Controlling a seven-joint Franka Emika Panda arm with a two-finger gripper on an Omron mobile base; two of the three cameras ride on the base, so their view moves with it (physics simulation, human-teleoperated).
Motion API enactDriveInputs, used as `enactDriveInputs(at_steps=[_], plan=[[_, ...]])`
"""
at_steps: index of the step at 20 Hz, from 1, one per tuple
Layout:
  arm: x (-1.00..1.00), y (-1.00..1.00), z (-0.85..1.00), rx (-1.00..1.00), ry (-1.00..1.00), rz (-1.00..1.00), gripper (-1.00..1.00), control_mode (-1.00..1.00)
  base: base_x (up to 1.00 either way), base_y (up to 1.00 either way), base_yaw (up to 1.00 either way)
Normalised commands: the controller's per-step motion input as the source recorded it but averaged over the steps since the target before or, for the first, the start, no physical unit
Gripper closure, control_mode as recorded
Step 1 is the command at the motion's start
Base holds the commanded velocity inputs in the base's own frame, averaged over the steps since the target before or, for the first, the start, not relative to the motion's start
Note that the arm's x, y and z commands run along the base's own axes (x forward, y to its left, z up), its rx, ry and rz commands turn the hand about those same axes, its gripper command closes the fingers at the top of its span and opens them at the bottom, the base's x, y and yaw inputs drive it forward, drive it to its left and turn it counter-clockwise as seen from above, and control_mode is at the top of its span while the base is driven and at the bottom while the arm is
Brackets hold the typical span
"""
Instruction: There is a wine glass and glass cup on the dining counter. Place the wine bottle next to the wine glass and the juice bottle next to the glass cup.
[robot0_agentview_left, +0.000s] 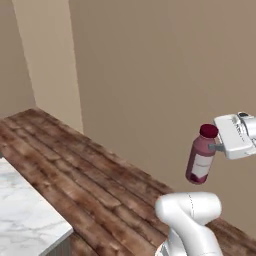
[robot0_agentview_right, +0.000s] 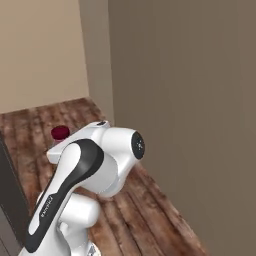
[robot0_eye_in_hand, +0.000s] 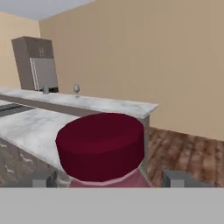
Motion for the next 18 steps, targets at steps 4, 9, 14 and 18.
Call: enactDriveInputs(at_steps=[4,9,14,18], plan=[[0.00,0.00,0.00,0.00,0.00,0.00,1.00,1.00,0.35,-0.05,0.46],[0.00,0.00,0.00,0.00,0.00,0.00,1.00,1.00,0.52,-0.04,0.29],[0.00,0.00,0.00,0.00,0.00,0.00,1.00,1.00,0.73,-0.04,0.12],[0.00,0.00,0.00,0.00,0.00,0.00,1.00,1.00,0.80,-0.04,0.06]])
